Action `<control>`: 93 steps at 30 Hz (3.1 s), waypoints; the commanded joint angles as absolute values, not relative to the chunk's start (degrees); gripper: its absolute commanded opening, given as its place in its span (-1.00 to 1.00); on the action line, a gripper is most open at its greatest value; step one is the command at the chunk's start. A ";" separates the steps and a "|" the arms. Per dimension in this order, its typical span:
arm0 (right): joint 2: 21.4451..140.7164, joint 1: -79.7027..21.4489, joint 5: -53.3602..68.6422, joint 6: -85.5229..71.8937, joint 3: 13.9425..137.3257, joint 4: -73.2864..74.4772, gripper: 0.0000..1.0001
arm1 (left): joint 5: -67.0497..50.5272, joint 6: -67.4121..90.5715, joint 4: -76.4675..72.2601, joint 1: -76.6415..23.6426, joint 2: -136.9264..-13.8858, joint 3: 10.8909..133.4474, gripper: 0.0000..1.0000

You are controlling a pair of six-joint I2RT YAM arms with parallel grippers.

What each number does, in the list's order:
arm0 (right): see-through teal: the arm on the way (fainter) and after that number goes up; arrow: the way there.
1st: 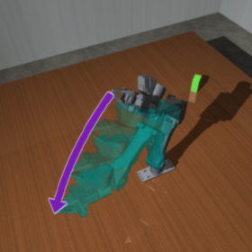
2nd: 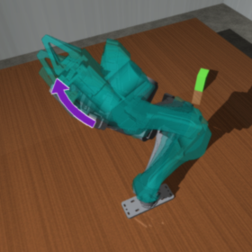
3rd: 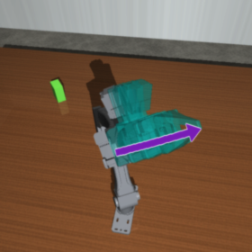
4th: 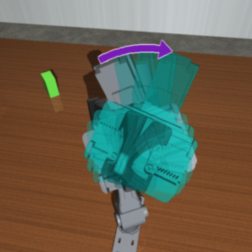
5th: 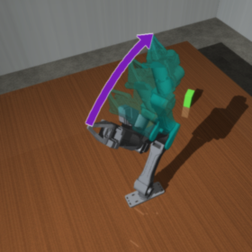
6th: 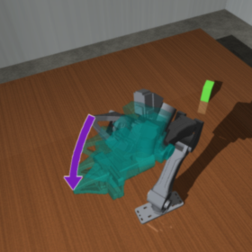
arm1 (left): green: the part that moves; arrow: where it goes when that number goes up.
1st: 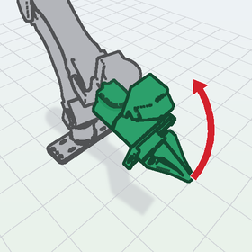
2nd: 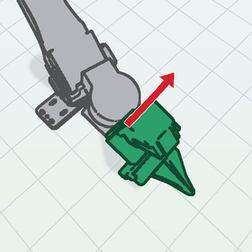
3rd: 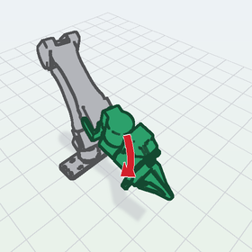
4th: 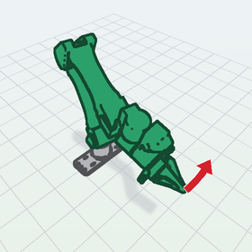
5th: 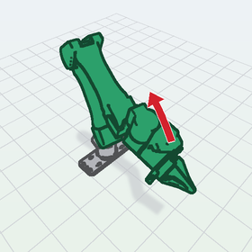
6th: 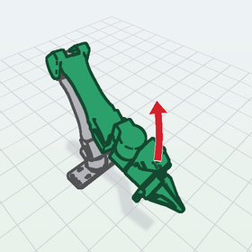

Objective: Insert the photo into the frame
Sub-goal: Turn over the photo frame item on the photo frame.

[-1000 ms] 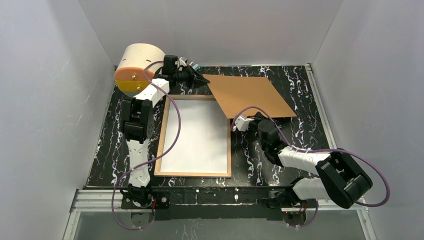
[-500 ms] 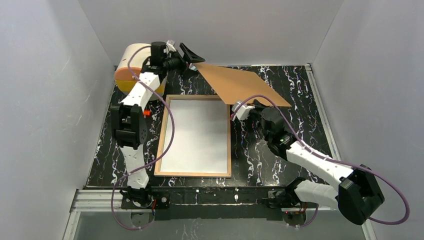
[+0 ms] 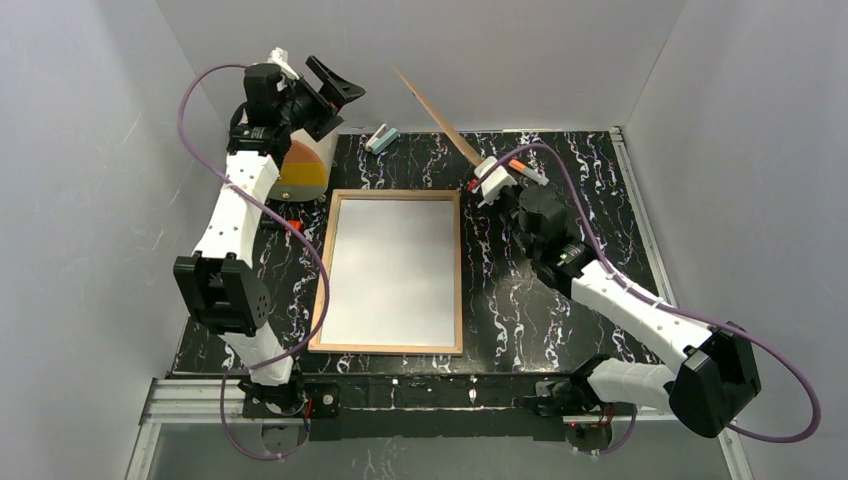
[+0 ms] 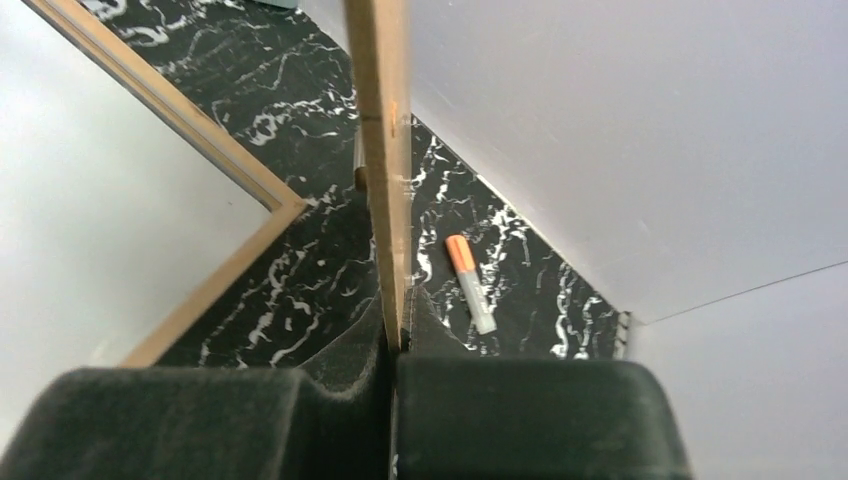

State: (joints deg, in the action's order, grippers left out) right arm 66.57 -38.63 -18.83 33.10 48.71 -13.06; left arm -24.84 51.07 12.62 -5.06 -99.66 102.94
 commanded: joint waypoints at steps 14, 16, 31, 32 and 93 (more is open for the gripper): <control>68.43 -37.27 -11.52 -4.45 75.07 -6.23 -0.97 | -5.82 31.91 26.98 -3.37 -86.81 76.94 0.97; 69.46 -37.18 -9.73 -8.20 77.62 -3.49 -0.97 | -3.92 29.65 28.36 -3.09 -86.92 74.86 0.97; 77.45 -32.73 13.68 -45.07 84.00 16.12 -0.97 | 2.55 26.61 26.47 3.64 -83.54 60.54 0.97; 78.50 -31.55 16.93 -46.71 84.38 18.58 -0.97 | 1.64 26.49 25.93 3.75 -84.17 60.04 0.97; 98.92 -14.95 56.58 -28.99 85.84 35.17 -0.97 | -17.94 27.84 12.90 -1.53 -95.72 58.79 -0.10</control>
State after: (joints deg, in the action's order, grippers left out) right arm 96.88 -15.11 50.33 -30.52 82.35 34.15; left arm -17.19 27.92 12.38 -1.93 -94.48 57.17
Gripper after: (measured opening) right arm 0.053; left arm 0.446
